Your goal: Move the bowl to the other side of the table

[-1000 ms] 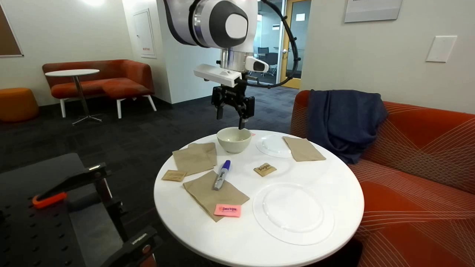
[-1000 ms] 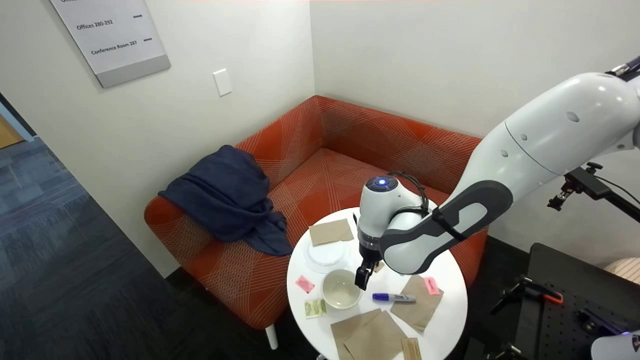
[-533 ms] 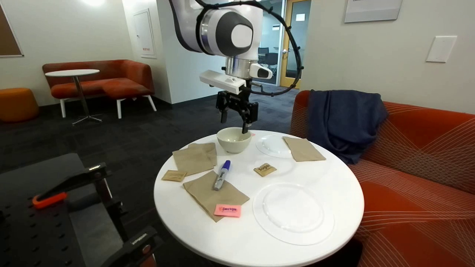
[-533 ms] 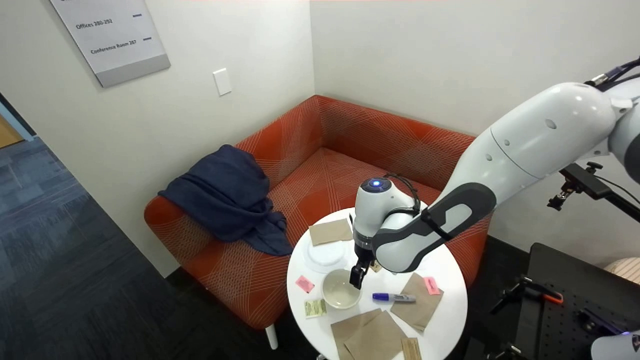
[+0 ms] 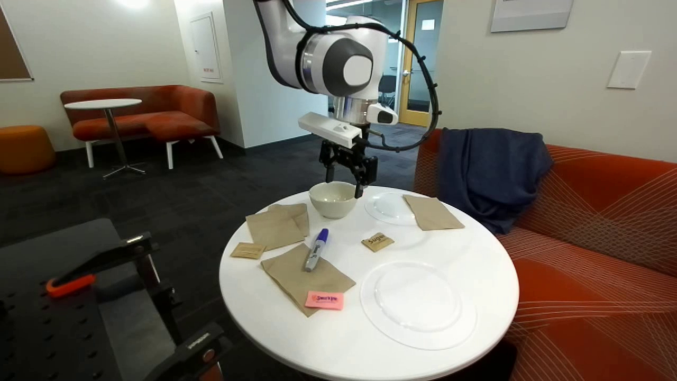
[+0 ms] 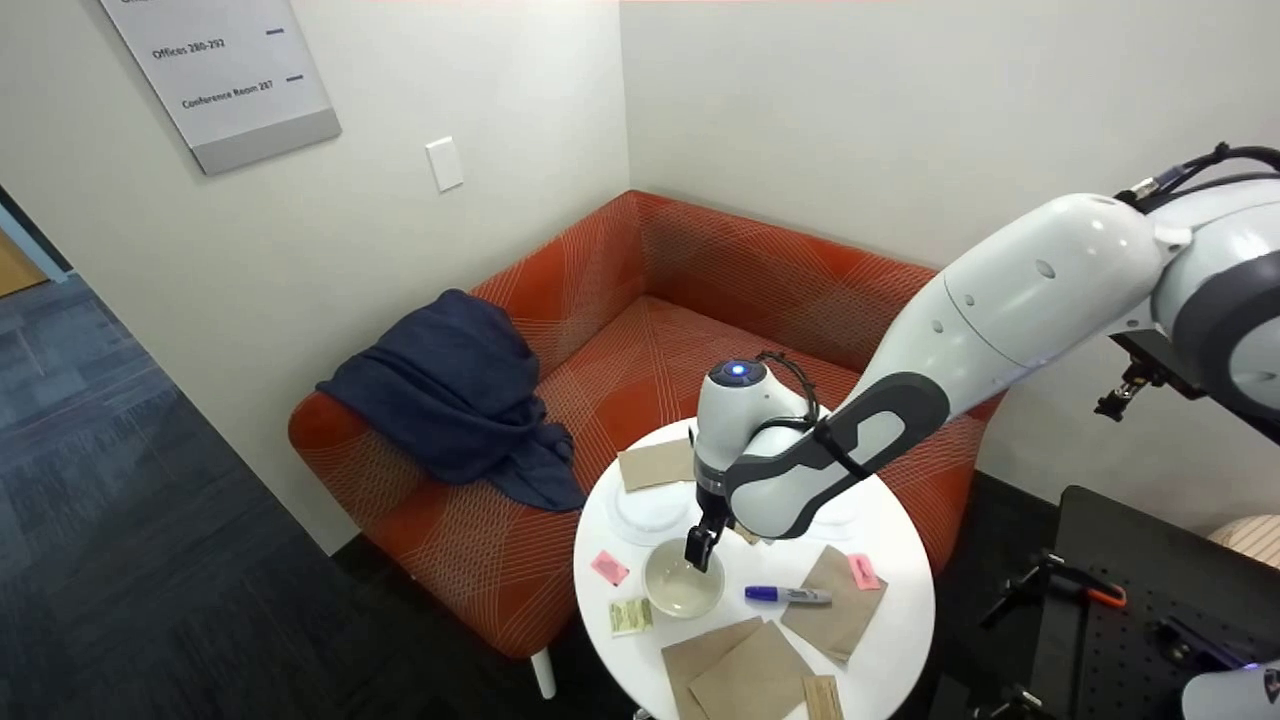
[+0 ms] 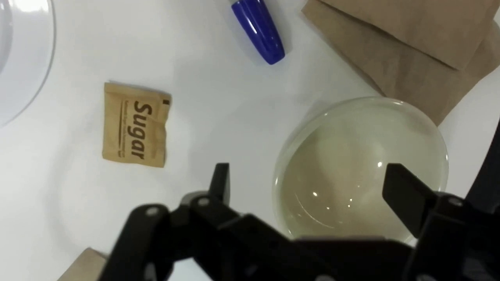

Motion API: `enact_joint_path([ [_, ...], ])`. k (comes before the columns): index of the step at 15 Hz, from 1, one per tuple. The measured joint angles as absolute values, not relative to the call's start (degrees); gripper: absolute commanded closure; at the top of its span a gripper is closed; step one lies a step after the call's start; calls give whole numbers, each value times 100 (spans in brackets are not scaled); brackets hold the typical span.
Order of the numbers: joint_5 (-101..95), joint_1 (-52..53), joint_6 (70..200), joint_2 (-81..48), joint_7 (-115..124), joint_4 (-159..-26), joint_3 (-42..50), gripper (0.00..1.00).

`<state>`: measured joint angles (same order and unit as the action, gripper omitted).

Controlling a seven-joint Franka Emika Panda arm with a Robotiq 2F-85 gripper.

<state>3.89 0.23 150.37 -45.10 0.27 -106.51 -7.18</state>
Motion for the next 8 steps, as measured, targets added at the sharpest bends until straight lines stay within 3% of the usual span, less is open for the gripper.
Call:
enact_joint_path([
  [8,405,-28,15031,-5087,27,-10126,-790,0],
])
